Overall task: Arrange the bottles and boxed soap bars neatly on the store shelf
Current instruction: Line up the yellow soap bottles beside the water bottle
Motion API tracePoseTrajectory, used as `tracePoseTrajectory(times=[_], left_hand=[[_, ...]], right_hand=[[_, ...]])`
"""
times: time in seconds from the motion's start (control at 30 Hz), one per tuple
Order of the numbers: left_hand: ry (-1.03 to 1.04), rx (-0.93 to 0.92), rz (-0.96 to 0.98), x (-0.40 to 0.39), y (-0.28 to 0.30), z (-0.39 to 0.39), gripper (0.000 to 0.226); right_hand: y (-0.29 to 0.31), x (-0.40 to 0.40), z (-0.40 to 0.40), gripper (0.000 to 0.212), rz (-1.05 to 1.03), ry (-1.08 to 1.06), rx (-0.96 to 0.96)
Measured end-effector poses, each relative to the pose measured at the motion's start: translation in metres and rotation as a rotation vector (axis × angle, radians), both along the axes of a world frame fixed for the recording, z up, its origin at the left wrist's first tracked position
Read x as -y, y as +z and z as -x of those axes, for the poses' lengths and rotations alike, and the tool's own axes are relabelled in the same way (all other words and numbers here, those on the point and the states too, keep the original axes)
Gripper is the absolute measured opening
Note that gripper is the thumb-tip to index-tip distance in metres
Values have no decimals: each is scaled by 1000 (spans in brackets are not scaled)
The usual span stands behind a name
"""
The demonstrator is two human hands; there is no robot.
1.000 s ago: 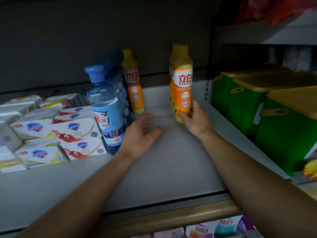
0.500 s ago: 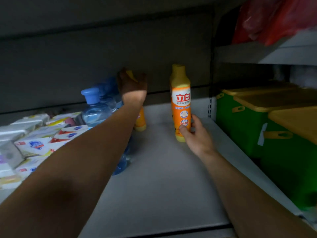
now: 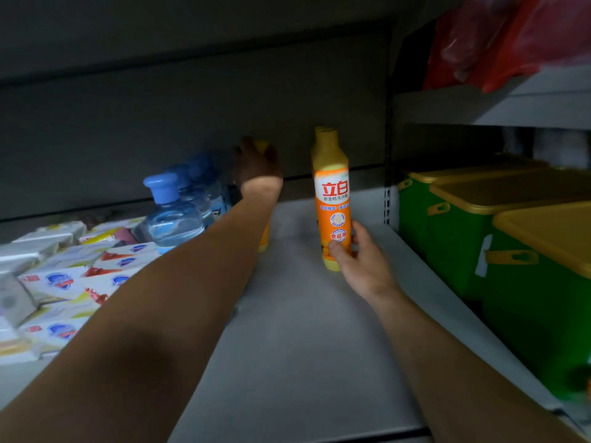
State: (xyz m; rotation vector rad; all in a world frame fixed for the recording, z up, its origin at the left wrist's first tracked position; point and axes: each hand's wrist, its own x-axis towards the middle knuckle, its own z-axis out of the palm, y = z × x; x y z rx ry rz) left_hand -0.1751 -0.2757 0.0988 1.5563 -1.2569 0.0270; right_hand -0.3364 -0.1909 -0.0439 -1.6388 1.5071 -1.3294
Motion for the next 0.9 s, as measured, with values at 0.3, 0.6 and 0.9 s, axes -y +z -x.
tracePoseTrajectory(times=[0.3,0.6,0.9], left_hand=[[-174,4,239,-100,0,1,11],[-547,-629,-30,-170,39,-11,10],[-840,-886,-207,-220,40,-40,28]], right_hand=[[7,-2,0,62,-43,-28,37],[68,-88,-24,22,8,266,122],[72,-188,-52,36,-84,351,193]])
